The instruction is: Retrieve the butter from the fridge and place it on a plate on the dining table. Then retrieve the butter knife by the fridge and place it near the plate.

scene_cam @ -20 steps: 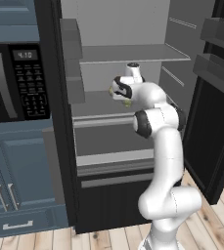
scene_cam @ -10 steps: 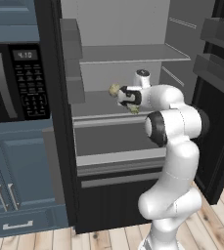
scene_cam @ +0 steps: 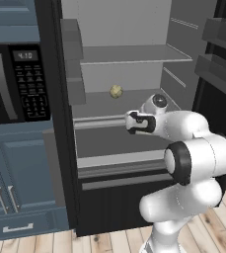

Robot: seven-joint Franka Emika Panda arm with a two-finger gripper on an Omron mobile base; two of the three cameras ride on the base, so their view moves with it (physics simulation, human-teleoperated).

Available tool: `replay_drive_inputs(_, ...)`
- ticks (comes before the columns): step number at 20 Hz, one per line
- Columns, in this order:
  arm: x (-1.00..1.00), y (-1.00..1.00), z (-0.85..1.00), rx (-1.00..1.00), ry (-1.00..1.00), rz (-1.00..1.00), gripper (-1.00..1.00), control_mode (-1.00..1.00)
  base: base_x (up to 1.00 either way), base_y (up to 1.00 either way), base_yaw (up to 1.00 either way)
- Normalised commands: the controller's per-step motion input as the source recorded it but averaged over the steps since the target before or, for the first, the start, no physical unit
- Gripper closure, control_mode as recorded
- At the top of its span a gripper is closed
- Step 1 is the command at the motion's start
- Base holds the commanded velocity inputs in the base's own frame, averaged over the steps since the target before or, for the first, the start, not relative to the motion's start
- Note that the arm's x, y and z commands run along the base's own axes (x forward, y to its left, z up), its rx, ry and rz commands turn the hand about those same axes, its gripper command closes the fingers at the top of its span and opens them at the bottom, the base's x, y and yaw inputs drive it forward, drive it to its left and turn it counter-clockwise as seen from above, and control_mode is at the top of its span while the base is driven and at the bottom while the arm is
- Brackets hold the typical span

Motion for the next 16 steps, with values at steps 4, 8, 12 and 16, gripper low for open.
replay_drive_inputs(4,-0.99,0.0,0.97,-0.05,0.0,0.01,1.0,-1.0,0.0,0.0,0.0)
replay_drive_inputs(8,-0.77,0.0,1.0,-0.08,0.04,0.0,1.0,-1.0,0.0,0.0,0.0)
replay_drive_inputs(12,-0.75,0.0,1.0,-0.09,0.08,0.0,1.0,-1.0,0.0,0.0,0.0)
replay_drive_inputs(16,-0.58,0.0,0.93,-0.03,0.04,0.0,1.0,-1.0,0.0,0.0,0.0)
